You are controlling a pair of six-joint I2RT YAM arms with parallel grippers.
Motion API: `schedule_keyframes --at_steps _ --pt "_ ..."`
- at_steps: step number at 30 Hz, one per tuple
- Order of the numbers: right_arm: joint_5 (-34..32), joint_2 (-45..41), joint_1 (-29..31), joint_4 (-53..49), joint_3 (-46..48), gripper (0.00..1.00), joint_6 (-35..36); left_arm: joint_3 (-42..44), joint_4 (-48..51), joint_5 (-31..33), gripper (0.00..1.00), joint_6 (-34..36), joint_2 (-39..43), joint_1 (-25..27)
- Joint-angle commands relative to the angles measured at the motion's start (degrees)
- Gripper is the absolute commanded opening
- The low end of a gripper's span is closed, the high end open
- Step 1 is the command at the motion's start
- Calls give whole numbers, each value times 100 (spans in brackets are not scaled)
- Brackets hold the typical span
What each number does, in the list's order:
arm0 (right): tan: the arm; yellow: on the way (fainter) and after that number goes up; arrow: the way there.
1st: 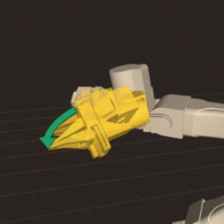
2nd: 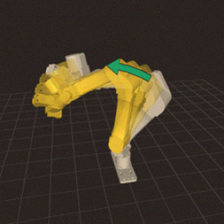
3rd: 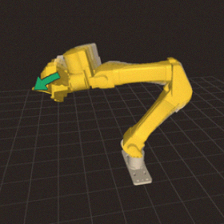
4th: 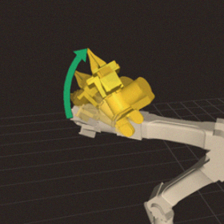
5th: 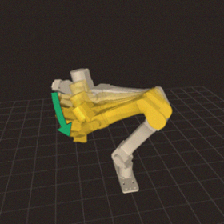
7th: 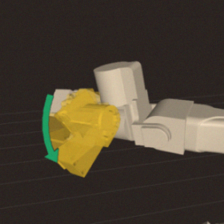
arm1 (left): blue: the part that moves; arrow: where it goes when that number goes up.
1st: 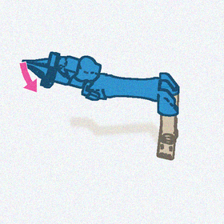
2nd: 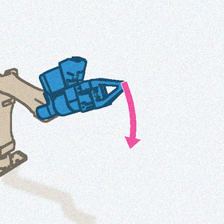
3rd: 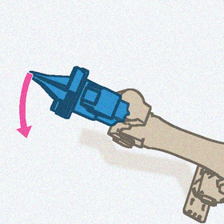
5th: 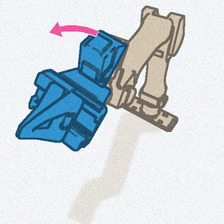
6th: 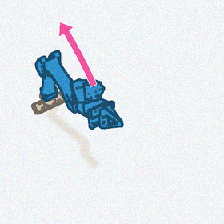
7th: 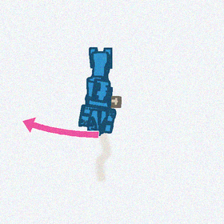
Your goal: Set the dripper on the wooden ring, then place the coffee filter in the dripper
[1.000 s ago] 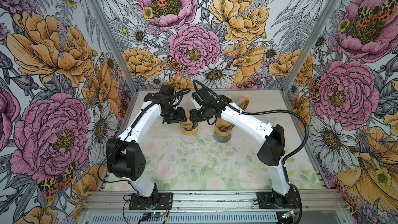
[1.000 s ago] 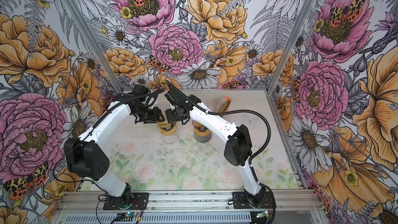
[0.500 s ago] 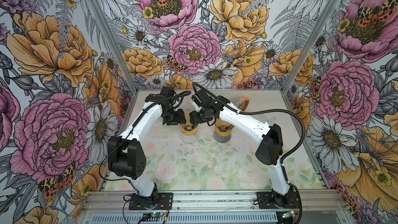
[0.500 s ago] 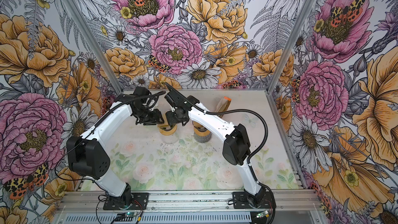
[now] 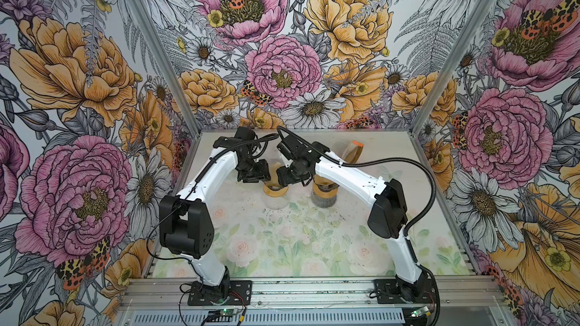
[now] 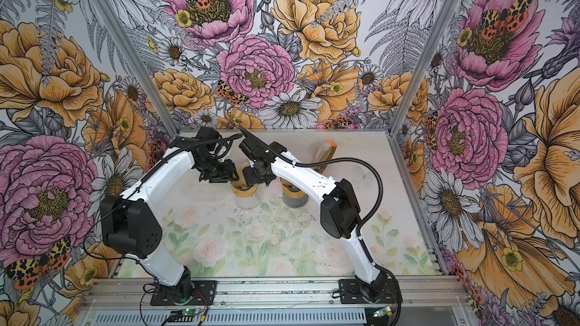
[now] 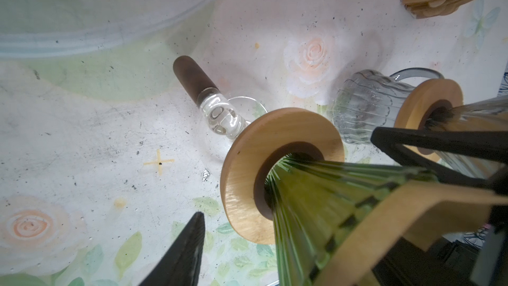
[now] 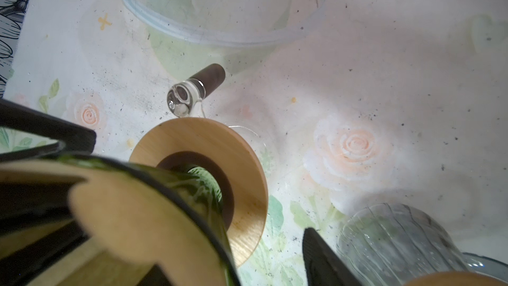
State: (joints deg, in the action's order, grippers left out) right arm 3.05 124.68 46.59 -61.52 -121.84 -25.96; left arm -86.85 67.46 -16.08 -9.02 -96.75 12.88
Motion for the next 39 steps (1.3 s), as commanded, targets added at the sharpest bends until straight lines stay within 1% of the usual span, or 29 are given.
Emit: schedule_keyframes --at_steps 1,4,9,25,28,32,39 --pt "70 63 30 -117 -268 64 65 -7 -70 77 51 43 -104 -34" --pt "433 134 43 -115 -599 64 41 -25 -67 71 50 38 -138 -23" --pt "592 266 58 -124 -802 65 -21 -12 -70 80 49 48 -151 -23" --pt "119 304 194 -159 -245 66 38 -49 -70 42 49 64 -120 -102" --pt "82 295 184 -183 -267 66 55 -69 -67 25 49 58 -125 -102" --pt "189 258 153 -176 -472 66 -20 -69 -71 7 49 41 -134 -98" --pt "39 224 5 -176 -771 65 -120 -29 -69 10 49 40 -135 -94"
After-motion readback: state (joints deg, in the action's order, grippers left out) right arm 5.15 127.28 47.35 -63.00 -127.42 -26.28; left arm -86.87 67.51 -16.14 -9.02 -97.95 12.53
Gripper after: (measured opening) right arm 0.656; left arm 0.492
